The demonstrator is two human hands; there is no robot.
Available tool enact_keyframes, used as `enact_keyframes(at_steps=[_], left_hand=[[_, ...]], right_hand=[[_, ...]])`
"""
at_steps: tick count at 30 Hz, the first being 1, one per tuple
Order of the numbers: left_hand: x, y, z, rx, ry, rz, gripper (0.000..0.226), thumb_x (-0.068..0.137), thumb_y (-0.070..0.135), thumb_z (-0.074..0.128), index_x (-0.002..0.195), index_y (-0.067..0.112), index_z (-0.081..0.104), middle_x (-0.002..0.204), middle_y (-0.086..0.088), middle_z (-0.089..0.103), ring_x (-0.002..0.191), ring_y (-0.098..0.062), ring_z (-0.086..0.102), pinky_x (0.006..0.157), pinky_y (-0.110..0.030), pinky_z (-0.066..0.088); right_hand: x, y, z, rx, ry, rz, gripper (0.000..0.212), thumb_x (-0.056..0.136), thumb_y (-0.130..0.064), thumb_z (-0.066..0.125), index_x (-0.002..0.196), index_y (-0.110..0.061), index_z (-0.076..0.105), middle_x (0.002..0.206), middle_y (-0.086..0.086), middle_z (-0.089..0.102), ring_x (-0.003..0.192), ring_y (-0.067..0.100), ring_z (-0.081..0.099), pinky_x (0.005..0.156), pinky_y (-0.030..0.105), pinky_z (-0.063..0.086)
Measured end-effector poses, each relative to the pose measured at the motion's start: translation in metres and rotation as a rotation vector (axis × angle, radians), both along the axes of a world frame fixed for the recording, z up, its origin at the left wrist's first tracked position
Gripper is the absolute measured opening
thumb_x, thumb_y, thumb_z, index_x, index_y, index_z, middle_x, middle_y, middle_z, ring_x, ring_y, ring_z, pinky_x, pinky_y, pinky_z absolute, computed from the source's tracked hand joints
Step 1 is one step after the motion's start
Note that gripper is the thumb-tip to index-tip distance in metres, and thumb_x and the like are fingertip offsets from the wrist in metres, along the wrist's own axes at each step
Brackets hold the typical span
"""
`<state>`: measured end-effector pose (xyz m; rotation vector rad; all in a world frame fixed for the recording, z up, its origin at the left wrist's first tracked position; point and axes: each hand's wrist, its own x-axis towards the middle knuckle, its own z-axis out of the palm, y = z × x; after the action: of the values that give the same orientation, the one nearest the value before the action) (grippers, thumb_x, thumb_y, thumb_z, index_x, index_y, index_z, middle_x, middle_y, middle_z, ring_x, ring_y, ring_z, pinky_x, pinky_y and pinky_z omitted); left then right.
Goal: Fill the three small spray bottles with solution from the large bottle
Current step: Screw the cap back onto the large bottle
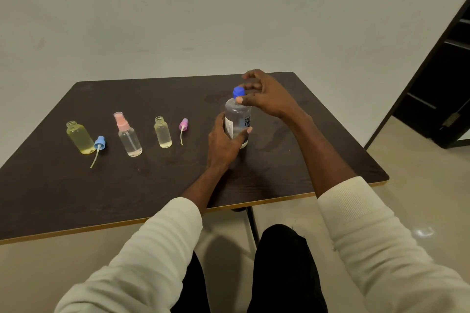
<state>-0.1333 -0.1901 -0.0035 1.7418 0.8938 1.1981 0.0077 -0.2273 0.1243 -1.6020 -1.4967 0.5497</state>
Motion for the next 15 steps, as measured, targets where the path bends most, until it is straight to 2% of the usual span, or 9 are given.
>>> enact_keyframes(at_steps=[2,5,8,10,12,15], left_hand=[[0.000,0.000,0.001,0.003,-0.004,-0.002,0.073,0.082,0.039,0.081,0.142,0.018,0.046,0.137,0.000,0.059,0.123,-0.016,0.058,0.098,-0.029,0.051],[-0.001,-0.001,0.002,0.001,-0.018,-0.005,0.069,0.082,0.039,0.082,0.139,0.020,0.048,0.129,0.009,0.059,0.117,-0.011,0.058,0.089,-0.015,0.047],[-0.002,-0.003,0.004,0.005,-0.030,-0.008,0.066,0.081,0.041,0.082,0.136,0.023,0.049,0.124,0.013,0.059,0.114,-0.010,0.060,0.089,-0.020,0.050],[-0.003,-0.004,0.003,0.009,-0.037,-0.008,0.065,0.080,0.039,0.083,0.134,0.024,0.050,0.124,0.011,0.061,0.112,-0.010,0.062,0.091,-0.024,0.053],[-0.003,-0.004,0.003,0.006,-0.046,-0.014,0.066,0.079,0.032,0.085,0.135,0.021,0.050,0.127,0.006,0.063,0.114,-0.012,0.063,0.093,-0.026,0.054],[-0.003,-0.005,0.004,-0.020,-0.027,-0.055,0.072,0.080,0.016,0.082,0.142,0.016,0.045,0.133,0.003,0.058,0.119,-0.012,0.058,0.092,-0.014,0.049]], right_hand=[[0.001,0.000,0.002,-0.020,-0.016,0.026,0.063,0.080,-0.024,0.076,0.137,-0.021,0.050,0.124,-0.001,0.065,0.115,0.008,0.061,0.102,0.037,0.049],[0.001,-0.001,0.001,-0.024,0.021,0.017,0.064,0.084,-0.014,0.071,0.143,-0.016,0.046,0.133,0.001,0.060,0.121,0.007,0.057,0.107,0.034,0.045],[-0.004,-0.006,-0.014,-0.036,0.169,0.007,0.076,0.081,-0.014,0.076,0.147,-0.012,0.038,0.142,0.003,0.052,0.125,0.012,0.055,0.107,0.032,0.044],[-0.008,-0.010,-0.030,-0.032,0.250,-0.003,0.081,0.076,-0.023,0.083,0.144,-0.012,0.041,0.140,0.002,0.055,0.124,0.013,0.057,0.106,0.034,0.046],[-0.014,-0.014,-0.045,-0.021,0.301,0.005,0.068,0.074,-0.023,0.084,0.134,-0.014,0.051,0.127,0.000,0.065,0.115,0.012,0.063,0.102,0.037,0.050],[-0.022,-0.020,-0.063,-0.009,0.390,-0.008,0.059,0.078,-0.015,0.081,0.131,-0.015,0.055,0.121,-0.001,0.068,0.108,0.009,0.066,0.092,0.026,0.054]])
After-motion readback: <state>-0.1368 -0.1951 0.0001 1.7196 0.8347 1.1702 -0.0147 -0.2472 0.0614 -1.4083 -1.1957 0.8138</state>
